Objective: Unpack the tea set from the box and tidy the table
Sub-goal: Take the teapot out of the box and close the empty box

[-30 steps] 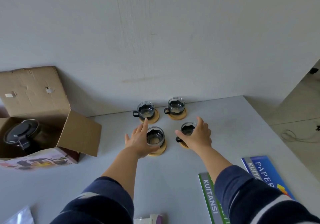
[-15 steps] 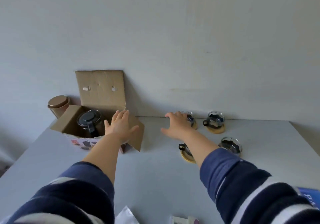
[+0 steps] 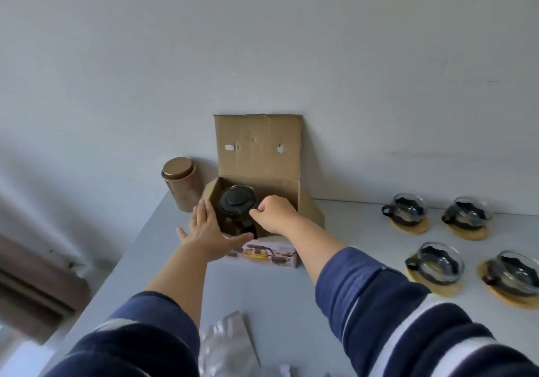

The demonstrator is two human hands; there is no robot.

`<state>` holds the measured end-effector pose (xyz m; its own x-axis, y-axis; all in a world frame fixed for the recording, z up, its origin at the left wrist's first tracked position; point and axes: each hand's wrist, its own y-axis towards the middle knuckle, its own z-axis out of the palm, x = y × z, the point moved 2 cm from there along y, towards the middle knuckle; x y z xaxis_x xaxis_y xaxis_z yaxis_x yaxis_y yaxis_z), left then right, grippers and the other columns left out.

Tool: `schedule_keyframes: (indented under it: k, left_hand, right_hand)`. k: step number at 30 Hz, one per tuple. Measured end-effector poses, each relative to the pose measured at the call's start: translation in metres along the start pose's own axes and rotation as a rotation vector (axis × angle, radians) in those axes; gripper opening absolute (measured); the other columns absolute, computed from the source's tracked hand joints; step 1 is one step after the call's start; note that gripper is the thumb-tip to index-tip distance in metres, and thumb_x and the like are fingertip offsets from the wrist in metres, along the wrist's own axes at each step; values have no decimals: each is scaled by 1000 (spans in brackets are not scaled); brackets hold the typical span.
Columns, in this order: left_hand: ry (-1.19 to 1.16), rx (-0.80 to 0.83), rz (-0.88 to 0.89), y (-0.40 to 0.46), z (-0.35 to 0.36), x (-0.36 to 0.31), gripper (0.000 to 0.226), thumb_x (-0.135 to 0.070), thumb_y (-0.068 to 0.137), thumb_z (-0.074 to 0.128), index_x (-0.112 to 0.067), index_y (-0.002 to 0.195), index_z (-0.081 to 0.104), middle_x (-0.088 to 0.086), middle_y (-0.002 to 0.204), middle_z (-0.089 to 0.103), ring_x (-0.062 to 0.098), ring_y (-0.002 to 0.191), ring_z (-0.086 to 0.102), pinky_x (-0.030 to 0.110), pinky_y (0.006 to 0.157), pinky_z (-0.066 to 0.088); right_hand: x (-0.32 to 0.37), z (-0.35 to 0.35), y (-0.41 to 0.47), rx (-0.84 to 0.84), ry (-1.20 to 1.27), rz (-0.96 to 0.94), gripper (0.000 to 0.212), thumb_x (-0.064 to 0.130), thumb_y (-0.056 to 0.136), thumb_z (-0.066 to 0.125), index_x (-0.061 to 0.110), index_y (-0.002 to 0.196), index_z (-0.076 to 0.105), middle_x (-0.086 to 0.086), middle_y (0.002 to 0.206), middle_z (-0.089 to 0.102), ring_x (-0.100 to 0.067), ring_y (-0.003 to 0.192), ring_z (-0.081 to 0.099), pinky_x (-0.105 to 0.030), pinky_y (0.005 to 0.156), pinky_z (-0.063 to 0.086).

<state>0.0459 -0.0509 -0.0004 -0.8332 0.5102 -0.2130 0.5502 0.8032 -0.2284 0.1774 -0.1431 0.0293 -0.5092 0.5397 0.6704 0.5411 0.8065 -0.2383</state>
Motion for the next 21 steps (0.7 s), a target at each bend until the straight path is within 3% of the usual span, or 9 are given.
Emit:
schedule_keyframes:
  k: [3, 7, 11, 15, 18, 21]
  left_hand:
    - [-52, -86, 38, 2, 12, 6, 136, -88, 61, 51, -14, 152, -16, 0, 162, -16, 22, 150, -9, 55, 120, 6]
    - [-74, -127, 67, 5, 17, 10, 135, -87, 61, 51, -14, 153, -15, 0, 162, -10, 23, 150, -5, 53, 121, 7]
    - [-75, -141, 70, 7, 19, 11, 134, -89, 60, 49, -15, 153, -14, 0, 163, -9, 24, 150, -4, 51, 121, 8]
    - [-81, -135, 60, 6, 19, 11, 136, -90, 59, 49, -15, 153, -14, 0, 163, -7, 25, 150, 0, 48, 121, 13]
    - [-85, -123, 51, 5, 15, 9, 137, -89, 59, 50, -14, 153, -15, 1, 163, -7, 25, 150, 1, 47, 121, 14]
    - [-88, -115, 50, 5, 12, 9, 136, -88, 60, 52, -14, 153, -15, 1, 163, -7, 26, 150, 1, 47, 121, 15]
  right_hand:
    - [7, 21, 14, -40, -42, 63, 37, 39, 93, 52, 6, 94, 67, -7, 80, 64, -28, 85, 67, -33, 69, 52]
    - [11, 36, 21, -58, -125, 140, 41, 48, 86, 59, 11, 103, 65, -6, 94, 70, -25, 85, 66, -30, 70, 52]
    - [13, 41, 27, -65, -153, 208, 36, 39, 88, 60, 10, 108, 63, -7, 95, 66, -23, 81, 62, -27, 65, 47]
    - [13, 35, 21, -195, -147, 243, 29, 32, 93, 57, 8, 108, 64, -5, 86, 59, -19, 75, 58, -23, 59, 42]
    - [16, 15, 9, -216, -172, 202, 28, 33, 94, 55, 6, 99, 63, -2, 74, 53, -19, 70, 54, -20, 52, 34]
    - [23, -20, -7, -234, -148, 158, 33, 35, 94, 54, 9, 73, 52, 0, 65, 49, -16, 57, 49, -23, 48, 32]
